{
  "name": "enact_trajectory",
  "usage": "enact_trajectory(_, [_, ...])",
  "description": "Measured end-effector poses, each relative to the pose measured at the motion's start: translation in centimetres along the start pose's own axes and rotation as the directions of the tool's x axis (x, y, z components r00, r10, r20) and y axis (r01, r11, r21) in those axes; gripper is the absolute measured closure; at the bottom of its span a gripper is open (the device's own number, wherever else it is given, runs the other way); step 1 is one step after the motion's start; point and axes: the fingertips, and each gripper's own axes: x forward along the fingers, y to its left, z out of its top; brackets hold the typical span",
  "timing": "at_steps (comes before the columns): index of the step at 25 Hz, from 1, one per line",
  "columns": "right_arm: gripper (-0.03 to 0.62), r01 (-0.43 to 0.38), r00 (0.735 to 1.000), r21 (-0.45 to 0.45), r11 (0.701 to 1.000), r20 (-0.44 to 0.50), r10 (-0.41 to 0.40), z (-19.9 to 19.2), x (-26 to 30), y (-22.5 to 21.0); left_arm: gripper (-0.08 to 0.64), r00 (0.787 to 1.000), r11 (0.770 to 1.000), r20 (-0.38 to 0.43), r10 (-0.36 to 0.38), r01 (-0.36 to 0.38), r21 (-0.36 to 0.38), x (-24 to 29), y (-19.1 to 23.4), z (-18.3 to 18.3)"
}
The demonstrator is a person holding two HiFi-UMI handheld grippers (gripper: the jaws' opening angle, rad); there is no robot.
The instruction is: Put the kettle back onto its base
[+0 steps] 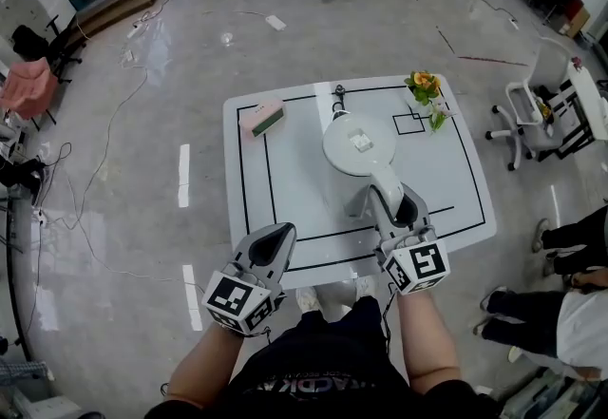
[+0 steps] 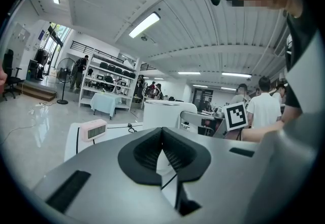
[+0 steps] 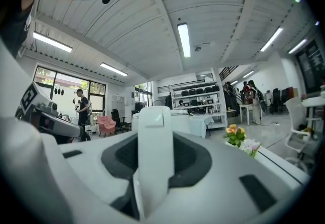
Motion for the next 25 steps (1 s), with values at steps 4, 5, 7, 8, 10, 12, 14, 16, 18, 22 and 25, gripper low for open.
enact_trajectory(4, [0.469, -0.017, 1.0, -0.024, 1.0, 0.01, 0.017, -0.1, 0.5, 0.8, 0.555, 1.0, 1.0, -0.006, 0.001, -0.001, 0.002, 0.0, 0.1, -0.2])
enact_trajectory(5, [0.469, -0.018, 1.0, -0.026, 0.999, 0.012, 0.019, -0.1, 0.5, 0.8, 0.557, 1.0, 1.0, -0.007, 0.001, -0.001, 0.001, 0.0, 0.2, -0.2])
enact_trajectory(7, [0.469, -0.017, 1.0, -0.021, 1.0, 0.016, 0.017, -0.2, 0.2, 0.6, 0.555, 1.0, 1.0, -0.008, 0.002, -0.002, -0.002, 0.1, 0.3, -0.3])
enact_trajectory(8, [0.469, -0.015, 1.0, -0.015, 1.0, 0.02, 0.015, -0.2, 0.0, 0.5, 0.555, 1.0, 1.0, -0.009, 0.002, -0.002, -0.004, 0.2, 0.3, -0.4])
enact_trajectory(10, [0.469, -0.009, 1.0, 0.0, 1.0, 0.029, 0.009, -0.1, -0.4, 0.3, 0.557, 1.0, 1.0, -0.01, 0.0, 0.0, -0.008, 0.3, 0.3, -0.4])
enact_trajectory(12, [0.469, -0.006, 0.999, 0.011, 1.0, 0.036, 0.006, -0.2, -0.6, 0.2, 0.557, 1.0, 1.0, -0.012, -0.003, 0.003, -0.011, 0.4, 0.3, -0.4])
enact_trajectory(14, [0.469, -0.001, 0.999, 0.01, 1.0, 0.041, 0.001, -0.3, -0.8, 0.1, 0.555, 1.0, 1.0, -0.013, -0.006, 0.006, -0.013, 0.6, 0.2, -0.5])
enact_trajectory(16, [0.469, 0.006, 0.999, -0.013, 1.0, 0.043, -0.005, -0.2, -0.8, 0.3, 0.555, 1.0, 1.0, -0.015, -0.007, 0.007, -0.014, 0.8, 0.3, -0.7])
enact_trajectory(18, [0.469, -0.006, 0.999, -0.049, 0.999, 0.041, 0.008, -0.1, -0.4, 1.1, 0.555, 1.0, 1.0, -0.016, -0.003, 0.003, -0.019, 0.9, 0.5, -0.8])
enact_trajectory(22, [0.469, -0.035, 0.999, -0.074, 0.997, 0.039, 0.038, 0.0, 0.5, 2.1, 0.555, 1.0, 1.0, -0.018, -0.001, 0.0, -0.022, 1.0, 0.7, -0.7])
enact_trajectory(25, [0.469, -0.014, 0.999, -0.034, 0.999, 0.049, 0.016, -0.1, 0.0, 1.2, 0.557, 1.0, 1.0, -0.017, -0.003, 0.002, -0.024, 1.1, 0.7, -0.6])
